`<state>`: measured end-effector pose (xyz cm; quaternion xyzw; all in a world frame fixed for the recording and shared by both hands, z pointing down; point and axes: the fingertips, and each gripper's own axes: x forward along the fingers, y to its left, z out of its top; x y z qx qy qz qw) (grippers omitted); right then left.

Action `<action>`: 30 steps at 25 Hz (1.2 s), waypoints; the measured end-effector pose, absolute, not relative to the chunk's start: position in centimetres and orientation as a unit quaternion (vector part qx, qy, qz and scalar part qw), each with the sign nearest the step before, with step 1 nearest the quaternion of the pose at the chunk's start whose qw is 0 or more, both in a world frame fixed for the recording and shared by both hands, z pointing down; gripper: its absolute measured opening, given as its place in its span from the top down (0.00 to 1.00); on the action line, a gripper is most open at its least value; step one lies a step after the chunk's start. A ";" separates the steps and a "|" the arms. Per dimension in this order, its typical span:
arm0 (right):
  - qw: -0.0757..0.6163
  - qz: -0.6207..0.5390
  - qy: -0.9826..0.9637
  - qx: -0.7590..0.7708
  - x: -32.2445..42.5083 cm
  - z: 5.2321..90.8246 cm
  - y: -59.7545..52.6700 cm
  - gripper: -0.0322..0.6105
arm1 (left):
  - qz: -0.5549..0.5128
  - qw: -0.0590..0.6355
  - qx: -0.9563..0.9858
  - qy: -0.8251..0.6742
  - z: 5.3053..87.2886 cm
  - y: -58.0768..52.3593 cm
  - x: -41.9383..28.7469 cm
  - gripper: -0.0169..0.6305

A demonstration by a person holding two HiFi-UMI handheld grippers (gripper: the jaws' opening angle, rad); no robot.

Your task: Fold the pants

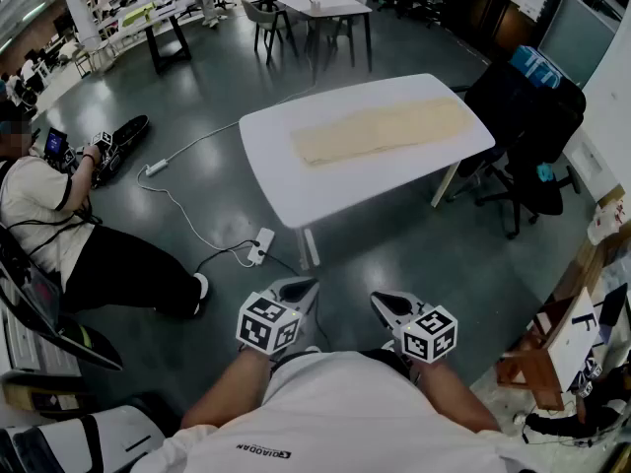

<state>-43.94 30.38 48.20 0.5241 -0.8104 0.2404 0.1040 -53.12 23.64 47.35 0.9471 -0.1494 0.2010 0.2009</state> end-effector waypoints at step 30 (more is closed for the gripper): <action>0.076 0.227 -0.828 0.508 -45.3 47.7 30.6 0.92 | 0.215 0.206 0.942 -0.153 48.5 24.7 -53.3 0.93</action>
